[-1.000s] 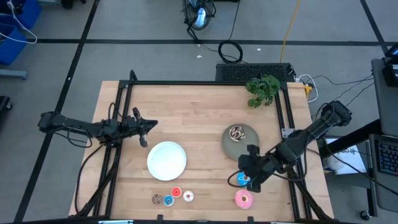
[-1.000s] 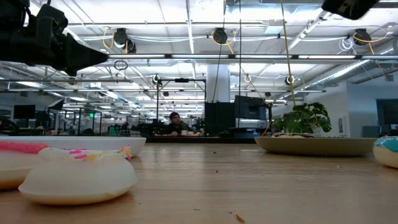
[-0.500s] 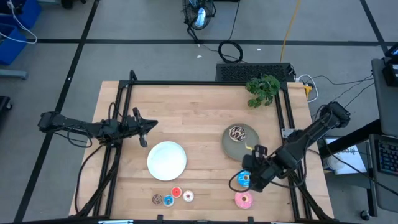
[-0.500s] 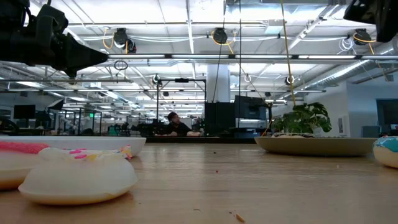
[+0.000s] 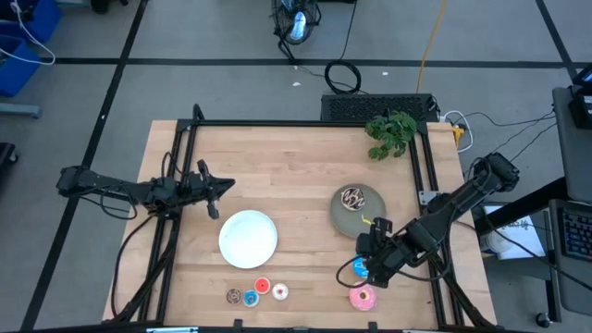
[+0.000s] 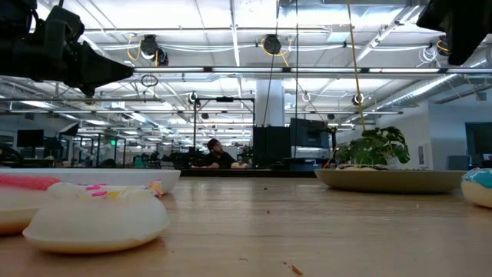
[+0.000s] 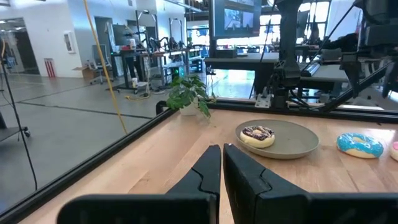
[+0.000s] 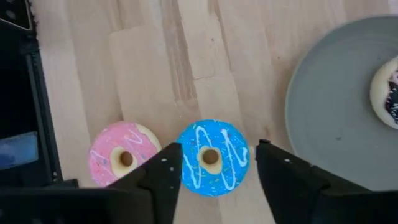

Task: Pick & Place donuts
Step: Put the large blue donut on the gray plate

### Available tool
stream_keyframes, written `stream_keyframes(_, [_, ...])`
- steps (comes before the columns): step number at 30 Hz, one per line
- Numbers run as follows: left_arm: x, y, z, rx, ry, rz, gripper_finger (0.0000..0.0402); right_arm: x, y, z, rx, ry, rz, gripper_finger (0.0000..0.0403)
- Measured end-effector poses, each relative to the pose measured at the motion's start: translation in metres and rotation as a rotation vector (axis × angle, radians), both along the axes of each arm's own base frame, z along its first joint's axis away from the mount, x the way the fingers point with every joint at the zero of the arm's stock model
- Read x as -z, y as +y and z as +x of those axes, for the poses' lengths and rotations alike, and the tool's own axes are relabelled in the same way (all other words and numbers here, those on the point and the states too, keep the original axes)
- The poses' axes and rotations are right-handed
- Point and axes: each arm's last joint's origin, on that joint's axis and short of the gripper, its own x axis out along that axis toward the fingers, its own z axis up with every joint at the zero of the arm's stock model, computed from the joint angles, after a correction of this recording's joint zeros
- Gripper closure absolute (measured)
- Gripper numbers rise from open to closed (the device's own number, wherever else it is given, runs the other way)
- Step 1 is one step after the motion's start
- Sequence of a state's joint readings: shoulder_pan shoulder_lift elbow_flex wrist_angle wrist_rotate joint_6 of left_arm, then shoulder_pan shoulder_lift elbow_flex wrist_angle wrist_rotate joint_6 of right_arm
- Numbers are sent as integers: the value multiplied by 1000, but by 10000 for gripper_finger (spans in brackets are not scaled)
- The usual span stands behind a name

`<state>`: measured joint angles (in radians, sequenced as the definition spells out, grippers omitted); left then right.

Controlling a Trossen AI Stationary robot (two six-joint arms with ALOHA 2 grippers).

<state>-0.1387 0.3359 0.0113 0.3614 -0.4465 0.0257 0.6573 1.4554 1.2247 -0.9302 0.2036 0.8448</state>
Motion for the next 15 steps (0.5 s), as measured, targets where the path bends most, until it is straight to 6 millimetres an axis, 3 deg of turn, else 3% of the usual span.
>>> stream_keyframes(4, [0,0,0,1,-1,0,376,11,1,-2,-30,30,34,177])
stream_keyframes(8, [0,0,0,0,-1,0,376,24,-4,-5,46,69,35,160])
stream_keyframes(15, [0,0,0,0,0,3,376,54,-12,-13,120,156,59,159])
